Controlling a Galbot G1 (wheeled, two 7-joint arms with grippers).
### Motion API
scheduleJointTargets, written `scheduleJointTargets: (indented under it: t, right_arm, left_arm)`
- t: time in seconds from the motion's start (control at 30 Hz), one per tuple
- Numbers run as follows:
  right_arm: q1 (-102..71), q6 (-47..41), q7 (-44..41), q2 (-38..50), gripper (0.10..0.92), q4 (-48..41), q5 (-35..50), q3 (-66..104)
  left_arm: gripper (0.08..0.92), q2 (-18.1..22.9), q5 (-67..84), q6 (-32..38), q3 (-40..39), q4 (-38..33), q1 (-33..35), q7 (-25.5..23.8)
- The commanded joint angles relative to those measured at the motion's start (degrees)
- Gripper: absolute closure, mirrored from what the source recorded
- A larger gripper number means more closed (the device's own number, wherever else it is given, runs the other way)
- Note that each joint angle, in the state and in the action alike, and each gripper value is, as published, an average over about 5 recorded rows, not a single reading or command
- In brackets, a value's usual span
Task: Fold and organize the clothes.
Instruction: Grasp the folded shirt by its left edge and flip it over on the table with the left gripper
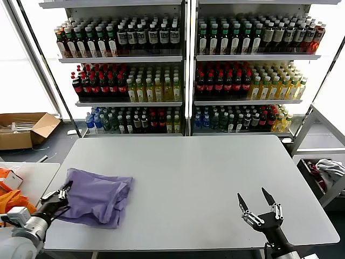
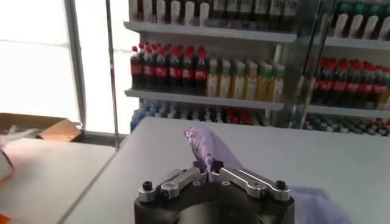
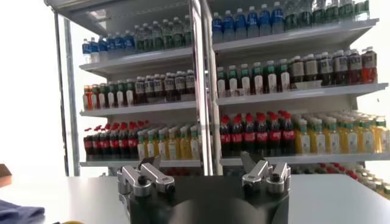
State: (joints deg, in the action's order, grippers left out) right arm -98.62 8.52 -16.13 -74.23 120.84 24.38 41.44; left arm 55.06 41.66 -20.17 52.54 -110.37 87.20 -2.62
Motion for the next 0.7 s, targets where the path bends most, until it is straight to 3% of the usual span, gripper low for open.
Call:
scheduleJointTargets:
  t: [0.03, 0.17, 0.37, 0.57, 0.7]
  right_arm:
    - [0.5, 0.1, 0.0, 0.0, 0.203, -0.4, 0.1, -0.5]
    - [0.3, 0.3, 0.0, -0.1, 0.203, -0.5, 0.2, -0.4]
    - [-0.3, 0.7, 0.0, -0.2, 0.203, -0.6, 0.3, 0.0]
    - [-1.1, 0.4, 0.1, -0.4, 0.203, -0.2, 0.1, -0.2]
    - [-1.5, 0.1, 0.3, -0.5, 0.203, 0.1, -1.0, -1.3]
  left_arm:
    - [0.905, -11.6, 3.3, -1.0, 14.4, 2.1, 2.0, -4.4]
    - [0.905, -8.4, 2.4, -2.4, 6.3, -3.0, 1.4, -2.5]
    - [0.905, -3.6, -1.1, -3.1, -15.8, -9.8, -2.1, 3.2]
    - [0.905, 0.3, 6.0, -3.5, -35.4, -11.2, -12.5, 10.7]
    - [0.905, 2.2, 11.5, -3.9, -44.6, -8.2, -19.1, 13.7]
